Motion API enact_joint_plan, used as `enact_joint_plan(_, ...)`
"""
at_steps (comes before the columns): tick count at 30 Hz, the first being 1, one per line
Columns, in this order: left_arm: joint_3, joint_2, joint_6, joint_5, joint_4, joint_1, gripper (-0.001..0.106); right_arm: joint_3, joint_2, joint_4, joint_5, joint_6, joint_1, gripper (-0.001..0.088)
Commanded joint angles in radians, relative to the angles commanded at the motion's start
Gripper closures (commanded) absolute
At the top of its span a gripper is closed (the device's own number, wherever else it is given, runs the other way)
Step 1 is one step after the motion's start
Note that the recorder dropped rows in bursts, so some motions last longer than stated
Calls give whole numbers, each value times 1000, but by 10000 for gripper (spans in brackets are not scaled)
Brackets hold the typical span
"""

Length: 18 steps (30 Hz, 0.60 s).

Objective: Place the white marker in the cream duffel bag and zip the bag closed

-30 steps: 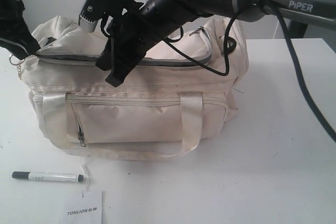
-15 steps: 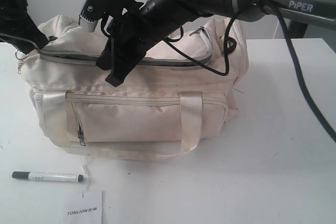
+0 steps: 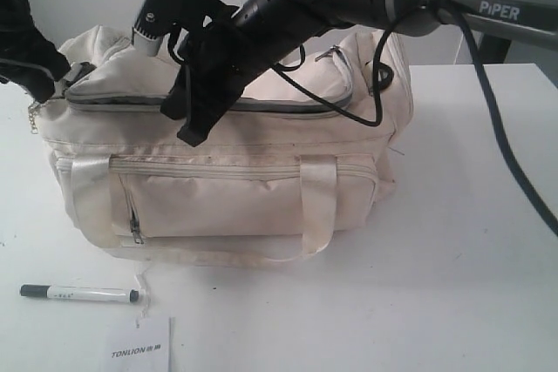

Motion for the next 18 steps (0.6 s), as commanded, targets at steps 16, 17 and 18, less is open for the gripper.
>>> enact_joint_plan(16,328,-213,-96,-172,-241,0,439,0,-2,-9,-49,-3,0,539)
enact_joint_plan(17,355,-228,-96,-190,-250,0,439,0,-2,-17,-57,-3,0,539)
enact_joint_plan(18,386,-243,-96,-213,-254,0,439,0,-2,-18,-61,0,0,539)
